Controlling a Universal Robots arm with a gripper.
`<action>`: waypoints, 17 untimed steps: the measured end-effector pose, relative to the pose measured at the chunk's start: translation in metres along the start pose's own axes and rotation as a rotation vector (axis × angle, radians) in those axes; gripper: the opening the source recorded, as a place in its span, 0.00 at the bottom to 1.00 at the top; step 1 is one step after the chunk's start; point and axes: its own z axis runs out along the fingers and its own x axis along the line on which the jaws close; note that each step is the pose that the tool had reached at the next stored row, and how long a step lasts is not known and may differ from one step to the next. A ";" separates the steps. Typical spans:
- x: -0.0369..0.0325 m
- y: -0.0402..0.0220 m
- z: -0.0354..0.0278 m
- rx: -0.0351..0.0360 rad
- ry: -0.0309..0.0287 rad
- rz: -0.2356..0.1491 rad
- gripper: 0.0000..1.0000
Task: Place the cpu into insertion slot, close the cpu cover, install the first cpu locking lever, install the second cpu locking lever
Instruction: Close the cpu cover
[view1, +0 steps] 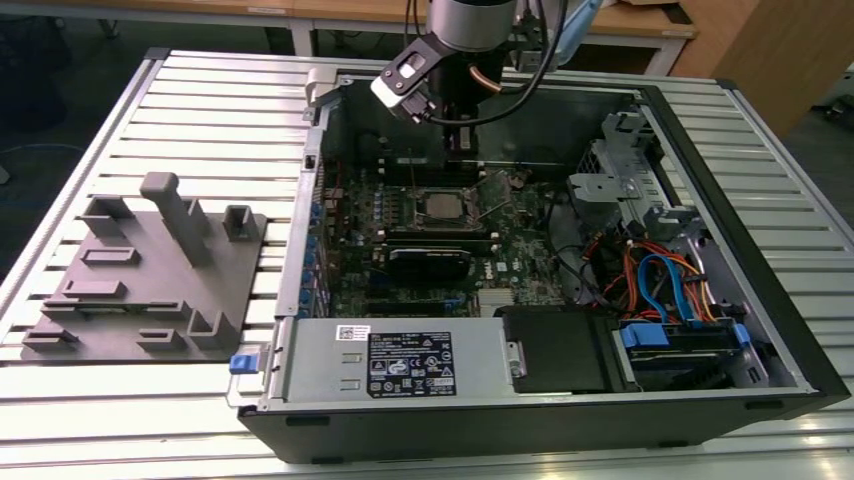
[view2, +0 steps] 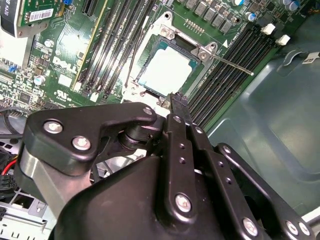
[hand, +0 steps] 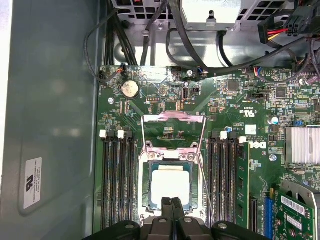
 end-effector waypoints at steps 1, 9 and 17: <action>0.0000 0.0000 0.0000 0.0000 0.0000 0.000 0.11; 0.0000 0.0019 0.0000 0.0000 0.0000 0.000 0.11; 0.0000 0.0051 0.0001 0.0000 0.0000 0.000 0.11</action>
